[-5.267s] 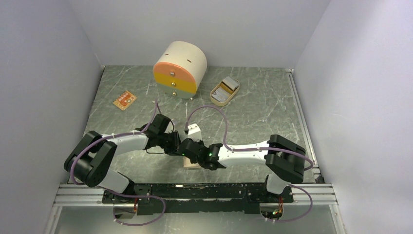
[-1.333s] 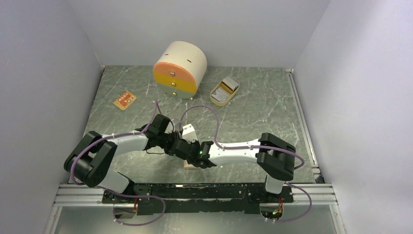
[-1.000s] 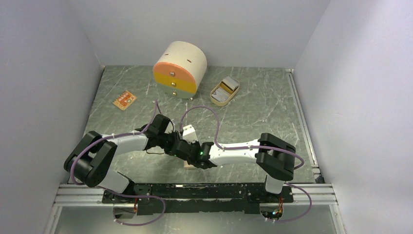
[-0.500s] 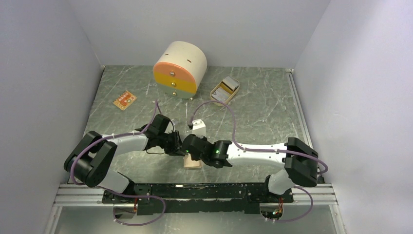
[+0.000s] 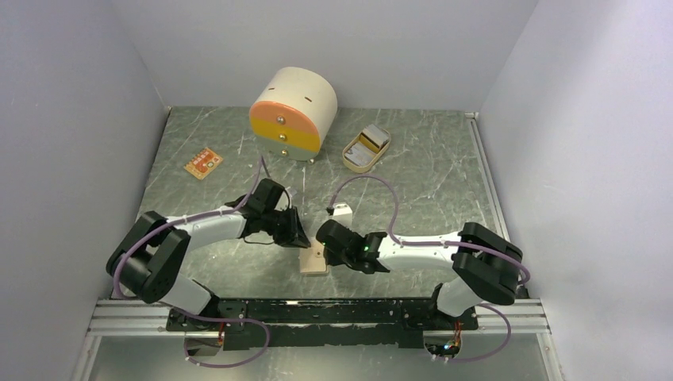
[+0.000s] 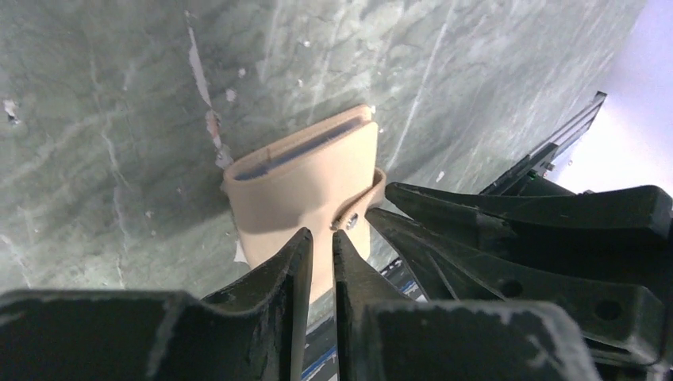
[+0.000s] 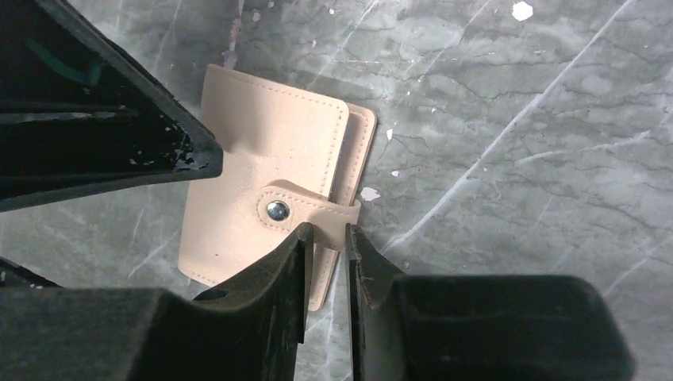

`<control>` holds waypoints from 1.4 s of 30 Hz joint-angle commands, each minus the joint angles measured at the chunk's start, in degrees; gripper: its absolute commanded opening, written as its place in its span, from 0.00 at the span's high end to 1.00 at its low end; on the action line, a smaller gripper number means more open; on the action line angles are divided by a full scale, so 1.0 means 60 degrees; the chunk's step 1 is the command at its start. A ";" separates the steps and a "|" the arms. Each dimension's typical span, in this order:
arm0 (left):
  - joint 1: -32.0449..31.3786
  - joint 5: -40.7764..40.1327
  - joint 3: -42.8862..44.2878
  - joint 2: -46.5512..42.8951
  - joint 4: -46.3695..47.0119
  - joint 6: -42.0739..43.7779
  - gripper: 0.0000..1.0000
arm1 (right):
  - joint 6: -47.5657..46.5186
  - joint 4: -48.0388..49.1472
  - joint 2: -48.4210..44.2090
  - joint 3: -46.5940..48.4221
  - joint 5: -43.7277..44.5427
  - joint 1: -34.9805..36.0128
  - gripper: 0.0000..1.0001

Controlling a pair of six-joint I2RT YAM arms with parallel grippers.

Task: Put the credit cards into the card holder
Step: Close the card holder at the center of the board.

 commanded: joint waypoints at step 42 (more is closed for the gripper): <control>-0.0056 -0.0081 0.0061 0.1133 0.0407 0.0141 0.80 | -0.0085 0.0323 0.0073 0.0515 -0.0785 -0.0434 0.80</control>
